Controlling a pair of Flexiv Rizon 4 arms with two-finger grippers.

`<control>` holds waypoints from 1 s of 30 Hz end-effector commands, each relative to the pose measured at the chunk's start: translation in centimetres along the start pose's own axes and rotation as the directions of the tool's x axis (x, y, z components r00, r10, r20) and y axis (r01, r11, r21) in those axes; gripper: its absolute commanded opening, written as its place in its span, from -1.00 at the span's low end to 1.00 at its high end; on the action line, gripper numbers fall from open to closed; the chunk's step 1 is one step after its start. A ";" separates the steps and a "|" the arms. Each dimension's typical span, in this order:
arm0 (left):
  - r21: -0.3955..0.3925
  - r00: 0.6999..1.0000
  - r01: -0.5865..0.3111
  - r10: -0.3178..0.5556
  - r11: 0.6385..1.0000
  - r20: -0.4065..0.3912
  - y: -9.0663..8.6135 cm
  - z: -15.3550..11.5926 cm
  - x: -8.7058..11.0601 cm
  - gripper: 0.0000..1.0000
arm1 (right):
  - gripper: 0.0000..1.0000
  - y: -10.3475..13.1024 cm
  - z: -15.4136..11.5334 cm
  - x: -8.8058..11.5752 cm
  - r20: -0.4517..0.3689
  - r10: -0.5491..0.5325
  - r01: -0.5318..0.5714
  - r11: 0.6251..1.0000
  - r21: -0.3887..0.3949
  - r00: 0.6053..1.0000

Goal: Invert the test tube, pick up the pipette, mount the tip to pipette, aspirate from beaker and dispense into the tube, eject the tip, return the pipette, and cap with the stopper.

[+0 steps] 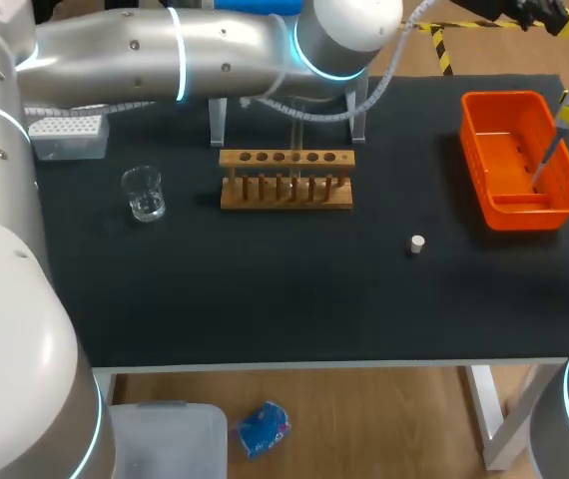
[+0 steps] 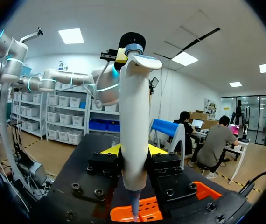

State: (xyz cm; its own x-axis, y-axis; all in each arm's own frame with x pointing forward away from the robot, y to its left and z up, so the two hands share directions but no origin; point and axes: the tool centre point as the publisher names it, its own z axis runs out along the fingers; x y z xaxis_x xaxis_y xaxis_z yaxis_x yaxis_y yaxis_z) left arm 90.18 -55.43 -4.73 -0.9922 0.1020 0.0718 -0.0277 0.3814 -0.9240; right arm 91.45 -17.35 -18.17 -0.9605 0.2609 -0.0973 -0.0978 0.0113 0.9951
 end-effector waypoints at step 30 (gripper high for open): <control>0.117 0.999 -0.030 0.026 0.993 0.034 1.3 2.5 0.4 -1.00 | -1.00 0.0 -0.1 0.0 -0.003 -0.001 0.001 1.000 0.000 1.000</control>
State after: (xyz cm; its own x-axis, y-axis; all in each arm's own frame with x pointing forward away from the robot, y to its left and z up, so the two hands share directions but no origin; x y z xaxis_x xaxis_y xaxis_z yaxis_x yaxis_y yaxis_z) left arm 89.46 -57.21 -6.71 -0.9962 0.0796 0.0360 -0.0129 0.2731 -0.9619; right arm 91.45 -17.36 -18.17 -0.9605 0.2609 -0.0973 -0.0978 0.0112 0.9951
